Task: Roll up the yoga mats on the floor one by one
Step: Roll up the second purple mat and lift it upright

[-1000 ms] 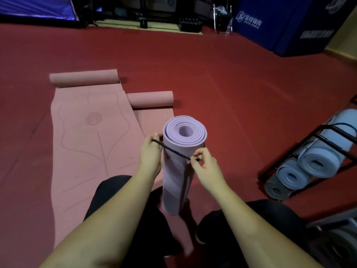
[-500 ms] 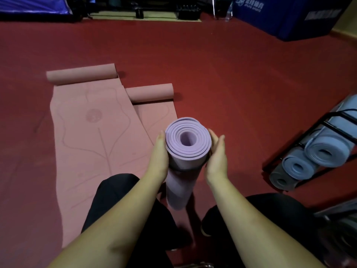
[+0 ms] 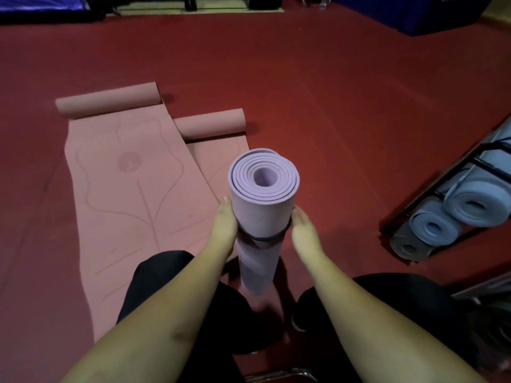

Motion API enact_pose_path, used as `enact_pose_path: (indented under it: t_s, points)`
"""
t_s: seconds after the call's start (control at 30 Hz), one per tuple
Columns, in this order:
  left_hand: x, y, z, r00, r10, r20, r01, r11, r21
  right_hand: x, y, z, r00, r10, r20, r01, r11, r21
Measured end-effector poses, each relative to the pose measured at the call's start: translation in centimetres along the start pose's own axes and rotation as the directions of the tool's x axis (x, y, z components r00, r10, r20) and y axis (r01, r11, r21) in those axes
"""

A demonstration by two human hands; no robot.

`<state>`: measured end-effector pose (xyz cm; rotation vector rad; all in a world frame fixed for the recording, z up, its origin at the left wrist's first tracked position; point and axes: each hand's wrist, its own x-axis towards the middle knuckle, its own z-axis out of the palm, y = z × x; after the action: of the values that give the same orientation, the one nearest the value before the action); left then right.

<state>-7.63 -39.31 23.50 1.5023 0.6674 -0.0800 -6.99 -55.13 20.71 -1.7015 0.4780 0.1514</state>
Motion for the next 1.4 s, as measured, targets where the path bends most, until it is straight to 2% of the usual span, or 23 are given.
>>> enact_pose_path:
  t_s: [0.07, 0.13, 0.17, 0.23, 0.3, 0.4, 0.57, 0.6, 0.67, 0.73, 0.8, 0.9, 1.0, 1.07, 1.17, 1.27, 1.33, 1.4]
  points:
    - [0.5, 0.7, 0.3, 0.997, 0.068, -0.031, -0.07, 0.995, -0.068, 0.1, -1.8, 0.2, 0.992, -0.047, -0.117, 0.069, 0.979, 0.194]
    - [0.7, 1.2, 1.4, 1.0, 0.01, 0.01, -0.007, 0.981, -0.195, 0.7, -3.5, 1.1, 0.996, 0.01, -0.089, 0.027, 0.918, 0.396]
    - [0.7, 1.1, 1.9, 0.999, -0.012, 0.034, 0.019, 0.976, -0.217, 1.3, -3.6, 1.5, 0.998, 0.02, -0.063, 0.01, 0.899, 0.438]
    - [0.8, 0.9, 2.5, 0.999, -0.02, 0.048, 0.03, 0.976, -0.215, 2.0, -3.4, 1.9, 0.999, 0.041, -0.016, -0.032, 0.927, 0.373]
    - [2.5, -0.1, 2.6, 0.999, -0.051, 0.003, 0.05, 0.974, -0.222, 3.2, -2.3, 2.0, 0.994, 0.112, 0.015, -0.111, 0.944, 0.312]
    - [5.1, -2.4, 2.7, 0.993, -0.114, 0.008, 0.113, 0.97, -0.213, 5.0, 0.5, 2.4, 0.974, 0.214, 0.073, -0.225, 0.954, 0.197]
    - [7.4, -4.6, 3.2, 0.968, -0.25, 0.025, 0.251, 0.963, -0.099, 7.2, 4.0, 2.8, 0.955, 0.278, 0.104, -0.281, 0.96, 0.013]
    - [7.8, -4.3, 3.0, 0.962, -0.273, 0.0, 0.273, 0.96, -0.057, 7.7, 4.1, 2.6, 0.967, 0.237, 0.098, -0.238, 0.971, 0.002]
    - [9.1, -3.8, 2.9, 0.989, -0.148, -0.02, 0.149, 0.989, 0.022, 9.4, 3.9, 2.6, 0.984, 0.169, 0.054, -0.174, 0.979, 0.11]
    - [10.3, -2.6, 3.2, 1.0, -0.022, 0.008, 0.022, 0.999, -0.043, 11.2, 2.7, 2.9, 0.976, 0.211, 0.051, -0.216, 0.92, 0.327]
    - [11.8, -2.2, 4.1, 0.998, -0.045, 0.05, 0.052, 0.988, -0.146, 12.8, 1.5, 3.7, 0.974, 0.209, 0.086, -0.225, 0.875, 0.428]
    - [13.1, -2.2, 5.0, 0.997, -0.079, 0.013, 0.08, 0.994, -0.08, 14.0, 1.4, 4.5, 0.965, 0.247, 0.084, -0.261, 0.923, 0.284]
    - [14.4, -3.8, 5.1, 0.989, -0.15, -0.011, 0.149, 0.987, -0.054, 15.3, 4.1, 4.9, 0.95, 0.293, 0.111, -0.309, 0.934, 0.178]
    - [15.3, -5.4, 5.2, 0.979, -0.202, 0.037, 0.203, 0.978, -0.05, 16.0, 6.0, 5.3, 0.943, 0.297, 0.148, -0.314, 0.944, 0.105]
    - [15.4, -7.1, 5.1, 0.957, -0.275, 0.098, 0.278, 0.96, -0.024, 19.1, 10.8, 5.9, 0.921, 0.369, 0.125, -0.378, 0.924, 0.053]
    - [17.2, -7.5, 4.2, 0.951, -0.297, 0.087, 0.295, 0.955, 0.043, 18.9, 8.1, 5.5, 0.915, 0.362, 0.18, -0.351, 0.932, -0.094]
    - [18.8, -6.9, 4.0, 0.969, -0.229, 0.092, 0.223, 0.973, 0.067, 19.3, 5.7, 5.1, 0.926, 0.287, 0.245, -0.269, 0.958, -0.103]
    - [19.7, -5.9, 4.5, 0.979, -0.176, 0.098, 0.179, 0.984, -0.014, 20.3, 4.8, 4.8, 0.95, 0.208, 0.232, -0.217, 0.976, 0.017]
